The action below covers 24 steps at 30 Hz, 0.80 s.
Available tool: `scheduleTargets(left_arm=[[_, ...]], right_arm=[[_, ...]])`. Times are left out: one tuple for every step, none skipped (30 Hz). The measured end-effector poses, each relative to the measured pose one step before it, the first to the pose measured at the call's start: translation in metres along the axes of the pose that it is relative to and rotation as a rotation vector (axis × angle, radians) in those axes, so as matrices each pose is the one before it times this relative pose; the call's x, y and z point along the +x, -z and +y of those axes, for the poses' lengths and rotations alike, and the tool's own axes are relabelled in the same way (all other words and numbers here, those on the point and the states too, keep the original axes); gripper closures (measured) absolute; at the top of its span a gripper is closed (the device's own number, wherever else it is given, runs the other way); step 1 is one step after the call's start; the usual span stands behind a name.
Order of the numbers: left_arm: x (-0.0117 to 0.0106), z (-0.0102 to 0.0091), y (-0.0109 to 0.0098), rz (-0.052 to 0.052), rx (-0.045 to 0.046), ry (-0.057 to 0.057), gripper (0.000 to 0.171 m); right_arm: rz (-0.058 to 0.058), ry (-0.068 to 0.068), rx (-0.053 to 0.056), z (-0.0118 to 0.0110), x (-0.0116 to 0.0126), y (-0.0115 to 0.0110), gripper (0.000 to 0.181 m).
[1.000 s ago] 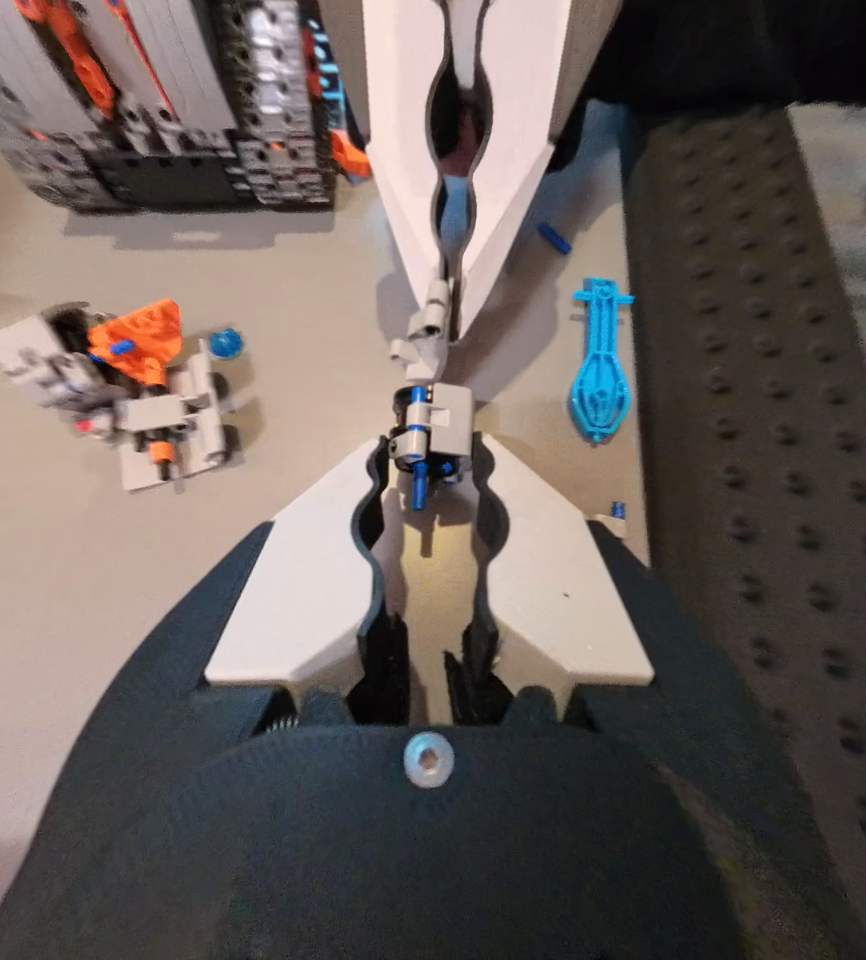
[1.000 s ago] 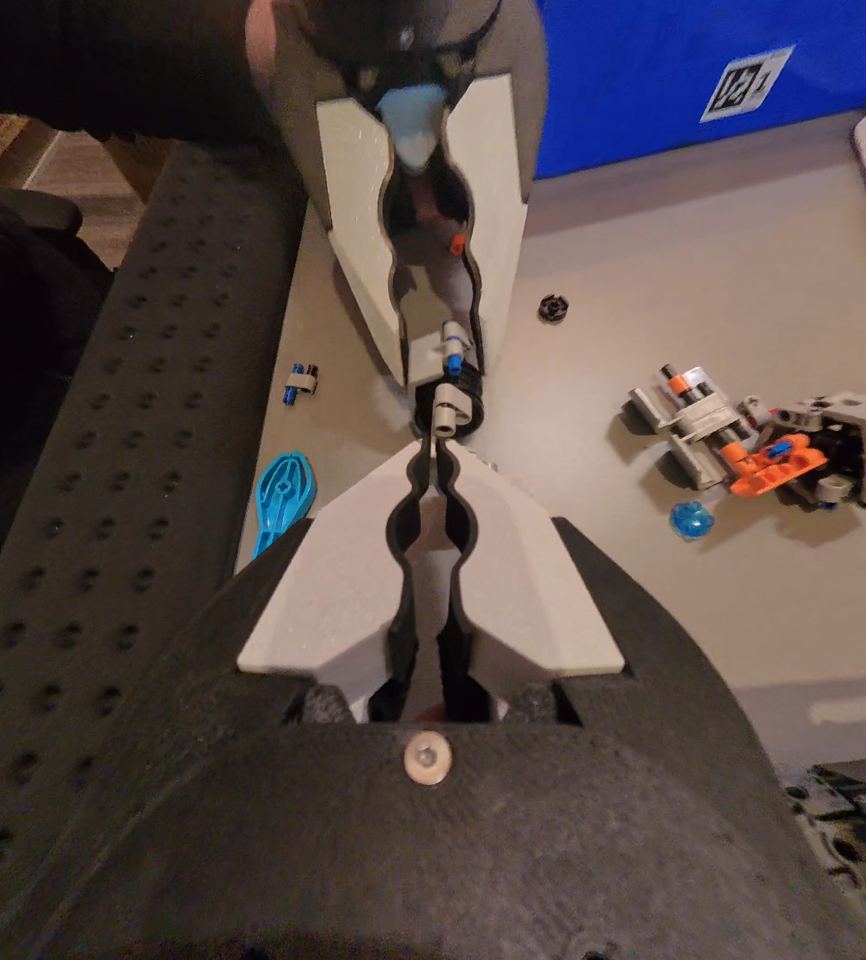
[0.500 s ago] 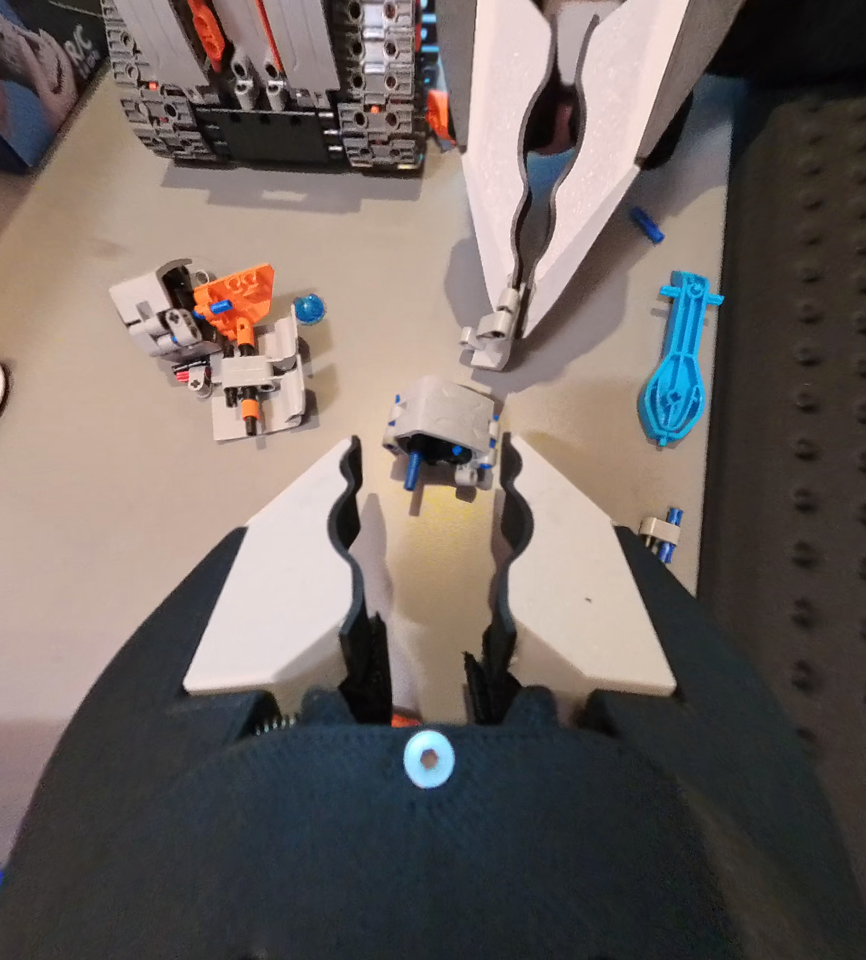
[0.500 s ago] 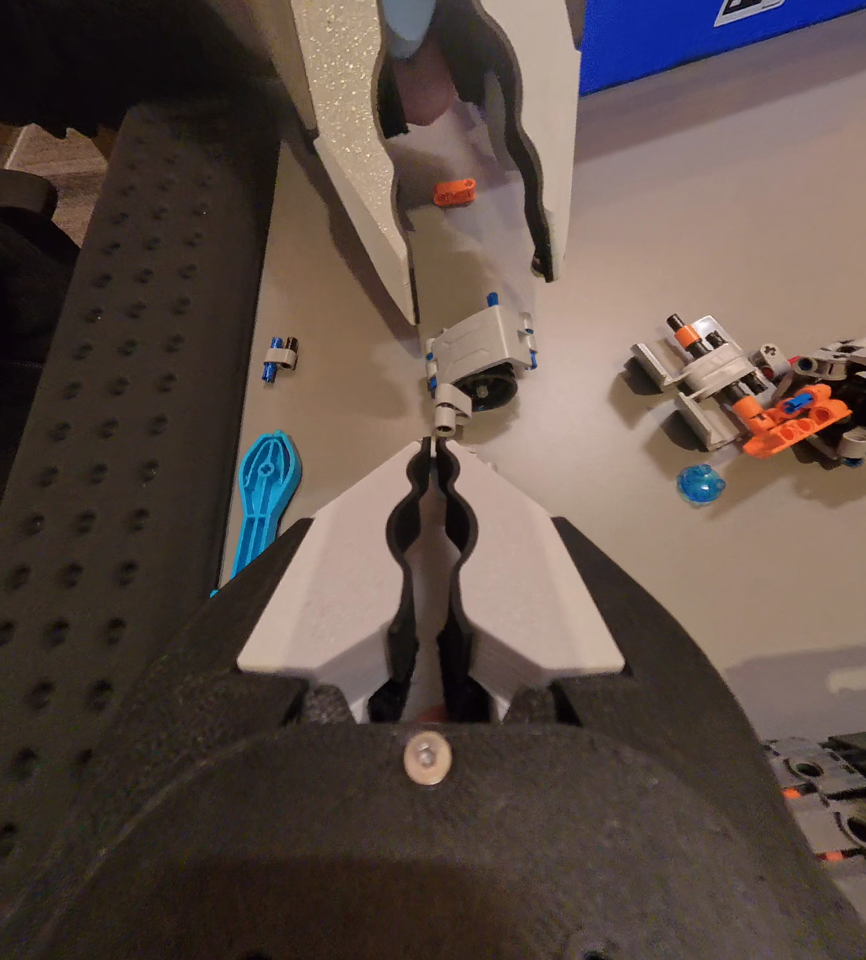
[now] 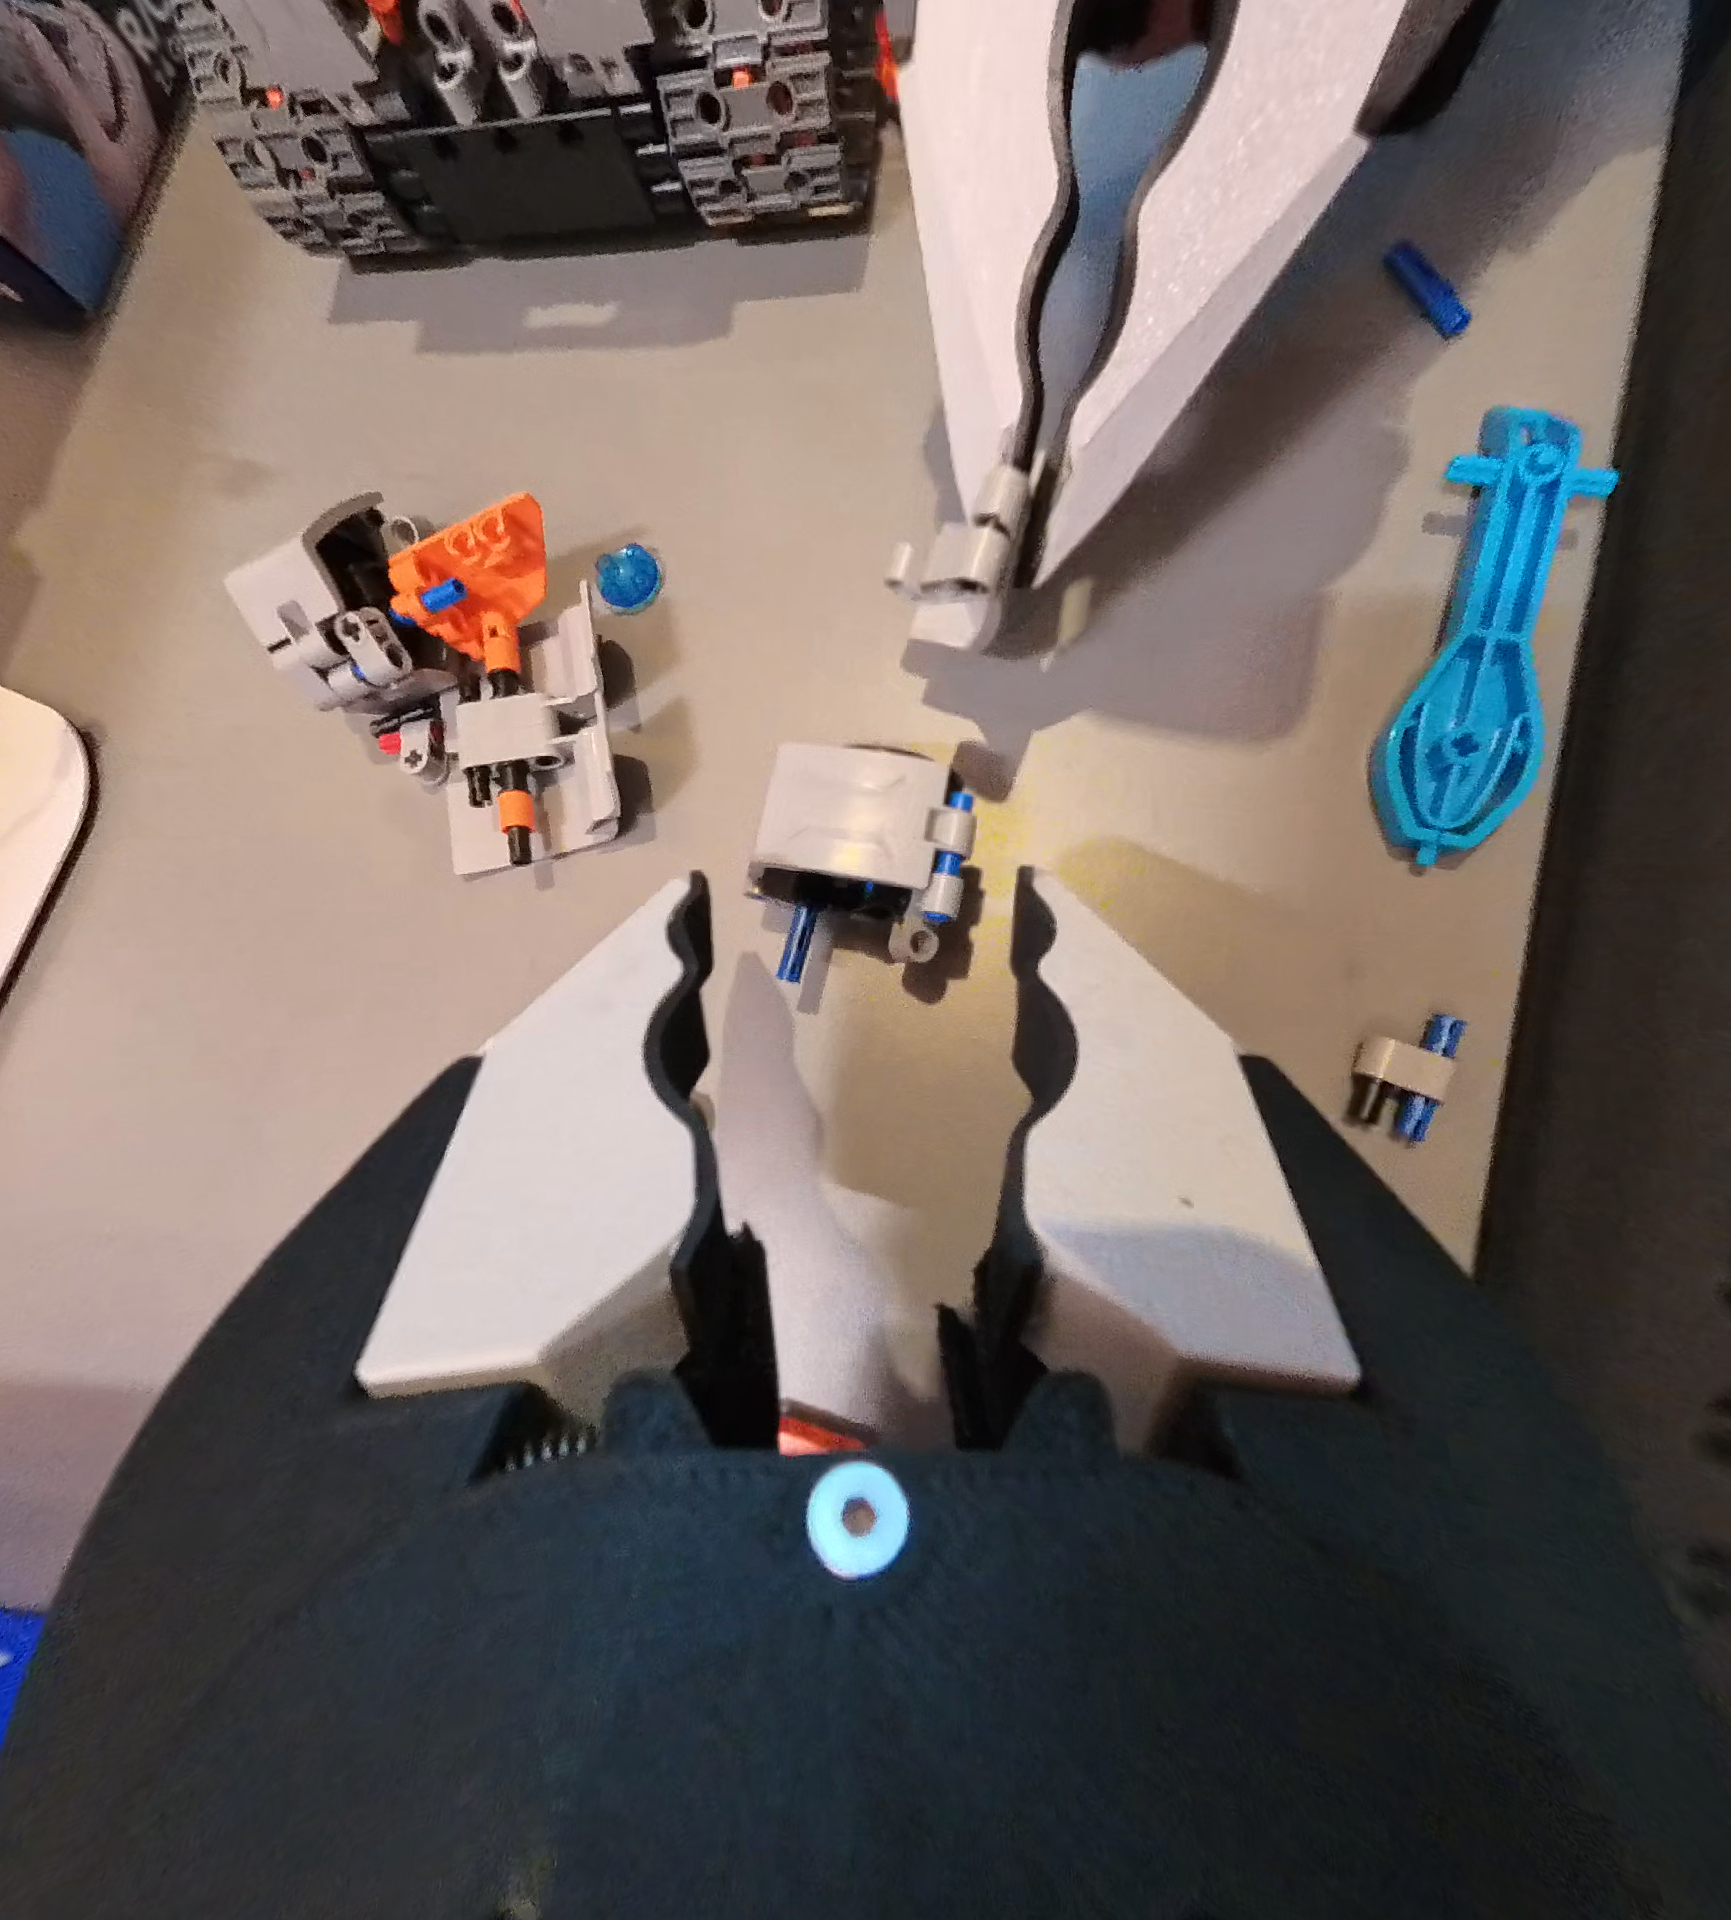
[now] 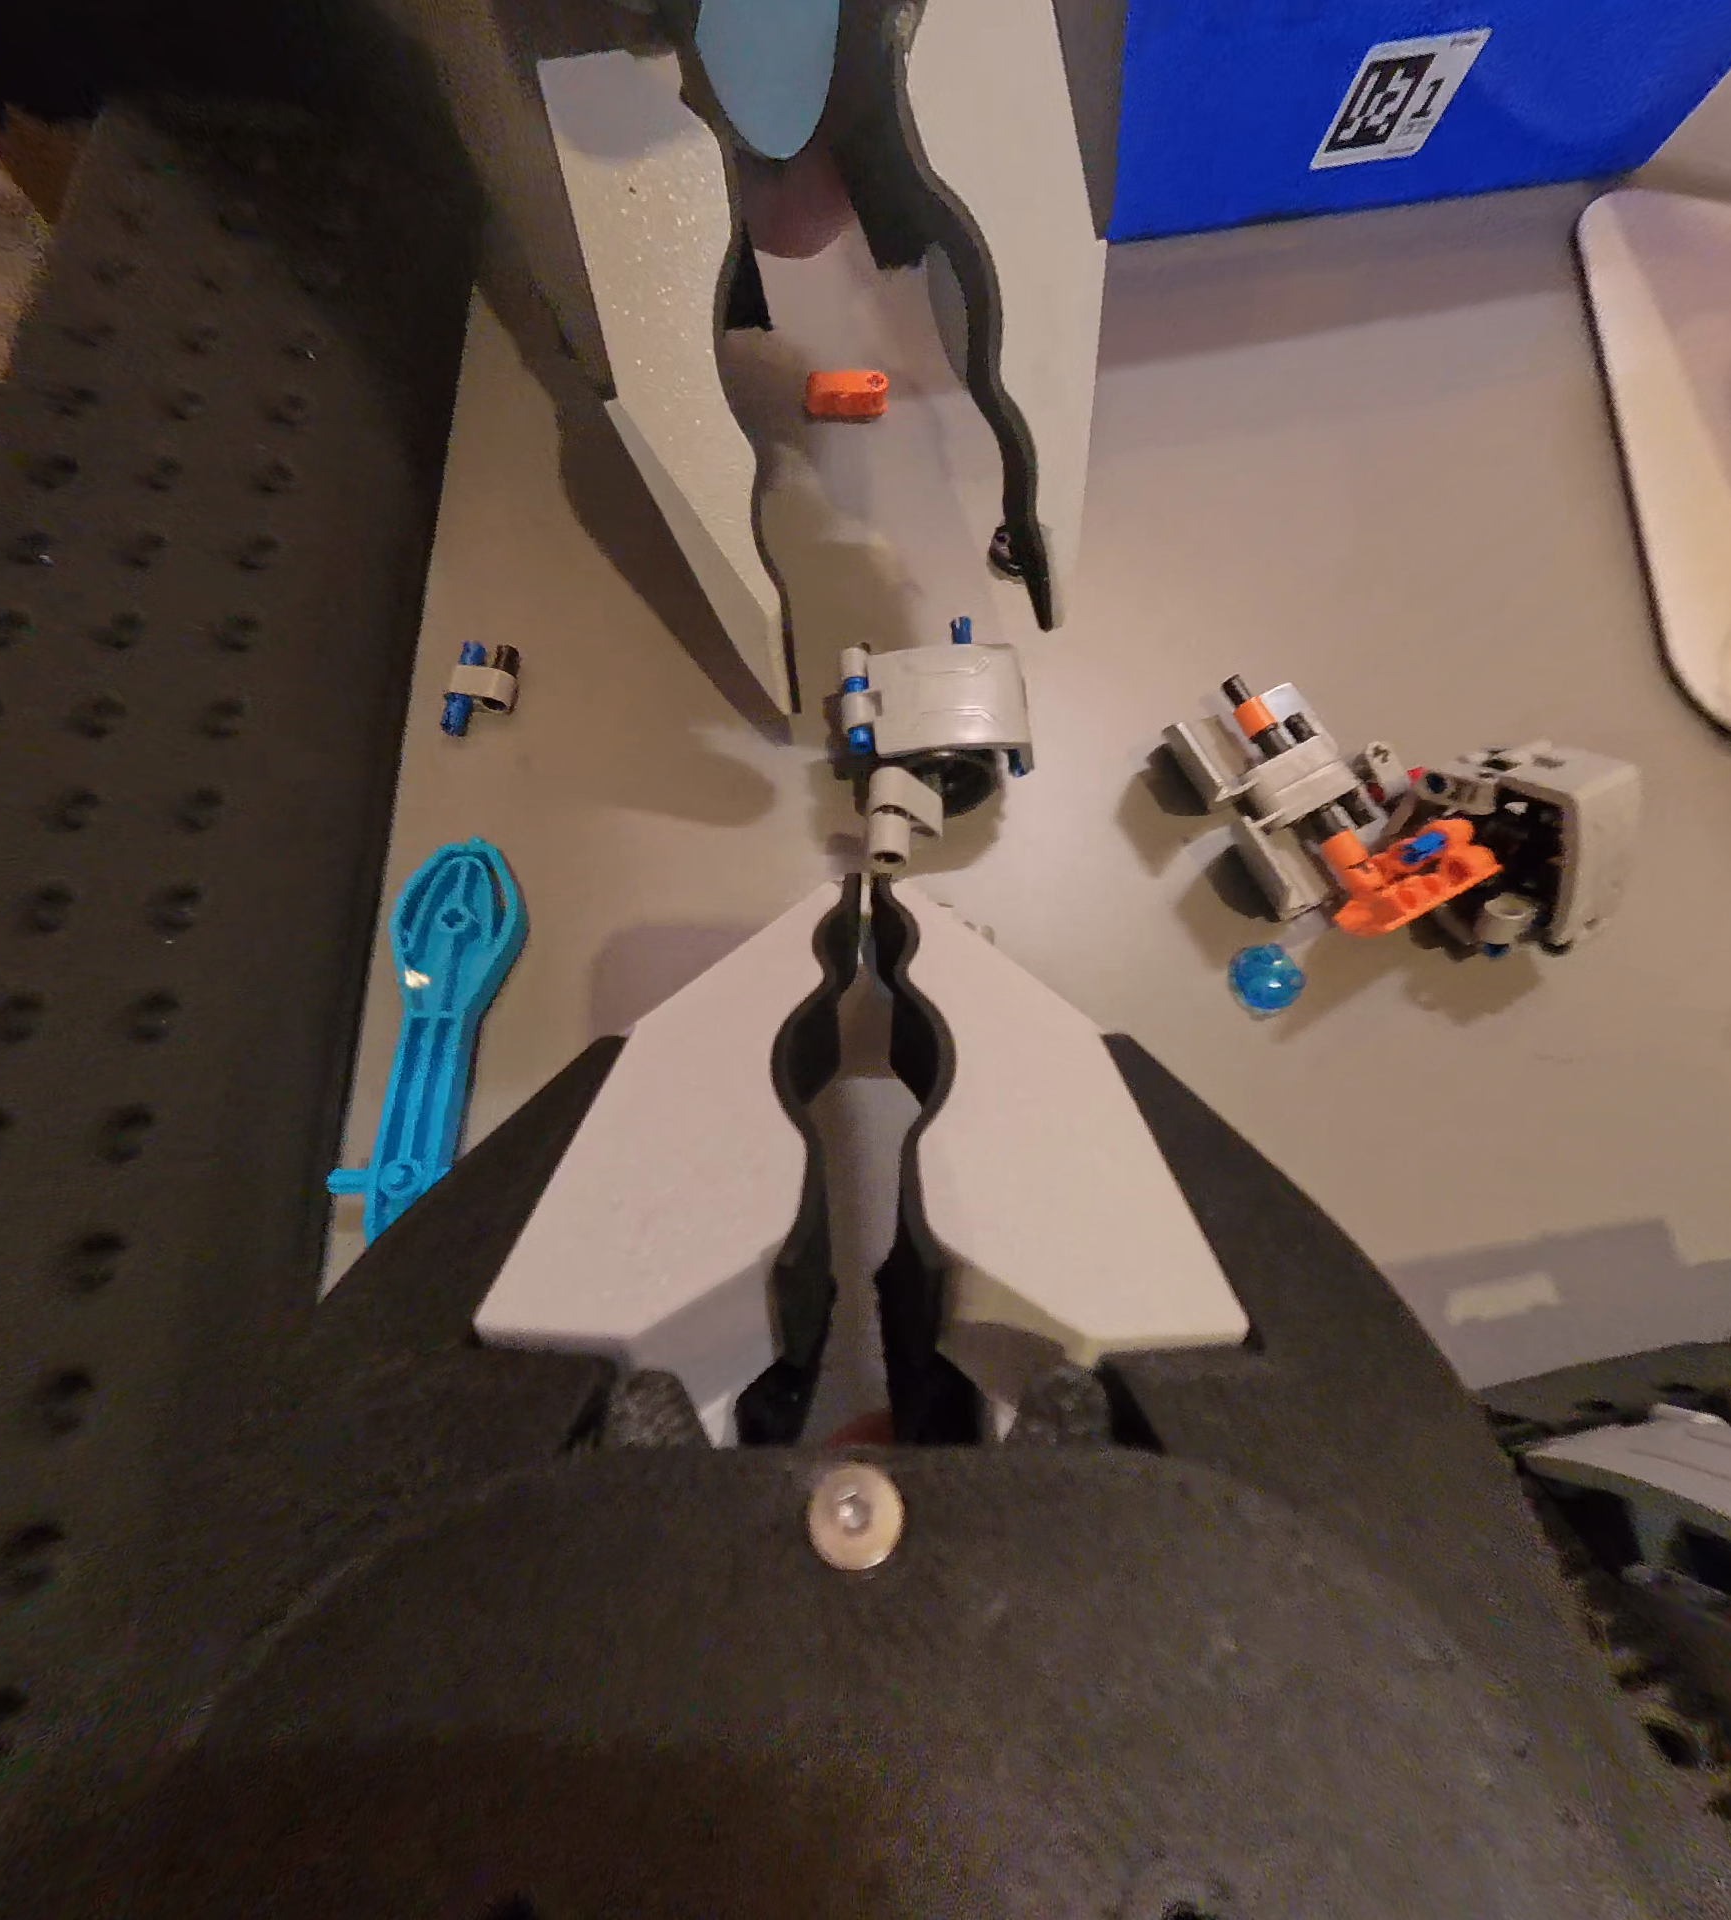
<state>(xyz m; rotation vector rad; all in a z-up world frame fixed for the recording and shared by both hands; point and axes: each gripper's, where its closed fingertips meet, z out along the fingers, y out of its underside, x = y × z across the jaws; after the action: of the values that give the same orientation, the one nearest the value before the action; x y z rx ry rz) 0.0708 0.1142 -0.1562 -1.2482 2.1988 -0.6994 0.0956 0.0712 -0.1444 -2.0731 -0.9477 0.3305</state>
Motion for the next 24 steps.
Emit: scheduleTargets(left_arm=[[0.00088,0.00175,-0.00105,-0.0019,-0.01391,-0.0167,0.114],[0.00262,0.00082,-0.00127,0.0065,-0.00816,-0.0219,0.113],[0.00089,-0.00035,-0.00086,-0.0028,-0.00038,-0.0091,0.113],[0.00168,-0.00056,-0.00054,0.0005,0.00088,-0.0122,0.112],[0.00153,0.00070,-0.00053,-0.0014,-0.00780,-0.0228,0.112],[-0.00167,0.00157,-0.00022,-0.0215,-0.01249,-0.0241,0.111],[-0.00306,0.00210,-0.00046,-0.0276,-0.01421,-0.0224,0.111],[-0.00175,0.00192,-0.00064,-0.0154,-0.01086,-0.0164,0.113],[-0.00010,0.00151,-0.00093,-0.0006,-0.00680,-0.0054,0.115],[-0.00047,0.00021,-0.00063,-0.0028,0.00254,-0.0028,0.118],[0.00022,-0.00025,-0.00035,-0.0001,0.00508,-0.0033,0.121],[0.00059,-0.00019,-0.00009,0.0028,0.00303,0.0002,0.123],[-0.00096,-0.00172,0.00073,-0.0087,0.01272,0.0002,0.126],[0.00014,-0.00257,0.00117,-0.0019,0.01734,-0.0004,0.129],[0.00100,-0.00143,0.00075,0.0043,0.00790,-0.0005,0.130],[-0.00184,-0.00130,0.00090,-0.0166,0.00595,-0.0070,0.129],[-0.00214,-0.00187,0.00161,-0.0217,0.01151,-0.0141,0.129],[0.00056,-0.00138,0.00150,-0.0048,0.00668,-0.0079,0.130],[-0.00038,-0.00095,0.00128,-0.0108,0.00455,-0.0030,0.131],[-0.00086,-0.00011,0.00101,-0.0158,0.00255,-0.0088,0.132],[0.00018,0.00113,0.00046,-0.0089,-0.00329,-0.0128,0.134],[0.00005,0.00088,0.00015,-0.0102,-0.00043,-0.0124,0.139],[0.00022,0.00064,-0.00006,-0.0095,0.00091,-0.0089,0.141],[0.00156,0.00063,-0.00035,-0.0007,-0.00112,-0.0096,0.145]], right_arm=[[0.0141,0.0299,-0.0183,0.00224,0.00021,-0.00062,0.181],[0.0090,0.0247,-0.0193,0.00249,-0.00060,-0.00135,0.181],[0.0089,0.0220,-0.0160,0.00190,-0.00061,-0.00145,0.181],[0.0076,0.0208,-0.0151,0.00176,-0.00059,-0.00116,0.181],[0.0040,0.0144,-0.0155,0.00197,-0.00053,-0.00114,0.181],[0.0005,0.0061,-0.0086,0.00119,-0.00063,-0.00067,0.181],[-0.0042,-0.0011,0.0033,-0.00044,-0.00066,-0.00006,0.181],[-0.0070,-0.0075,0.0106,-0.00159,-0.00051,0.00047,0.181],[-0.0061,-0.0094,0.0123,-0.00169,-0.00016,0.00072,0.181],[-0.0039,-0.0081,0.0112,-0.00154,0.00007,0.00057,0.181],[-0.0049,-0.0073,0.0100,-0.00141,-0.00025,0.00055,0.181],[-0.0085,-0.0103,0.0105,-0.00146,-0.00078,0.00022,0.181],[-0.0108,-0.0149,0.0100,-0.00121,-0.00069,-0.00012,0.181],[-0.0137,-0.0170,0.0090,-0.00083,-0.00108,-0.00035,0.181],[-0.0155,-0.0160,0.0098,-0.00087,-0.00122,-0.00055,0.181],[-0.0122,-0.0122,0.0092,-0.00086,-0.00090,-0.00048,0.181],[-0.0074,-0.0089,0.0080,-0.00084,-0.00041,-0.00067,0.181],[-0.0082,-0.0118,0.0080,-0.00070,-0.00038,-0.00048,0.181],[-0.0053,-0.0124,0.0074,-0.00066,0.00021,-0.00048,0.181],[0.0099,-0.0002,0.0044,-0.00043,0.00165,-0.00024,0.181],[0.0187,0.0156,-0.0002,-0.00036,0.00204,0.00002,0.181],[0.0108,0.0210,-0.0002,-0.00079,0.00000,-0.00018,0.181],[0.0097,0.0205,0.0053,-0.00181,-0.00044,-0.00041,0.181],[0.0123,0.0263,0.0033,-0.00153,-0.00068,-0.00110,0.181]])
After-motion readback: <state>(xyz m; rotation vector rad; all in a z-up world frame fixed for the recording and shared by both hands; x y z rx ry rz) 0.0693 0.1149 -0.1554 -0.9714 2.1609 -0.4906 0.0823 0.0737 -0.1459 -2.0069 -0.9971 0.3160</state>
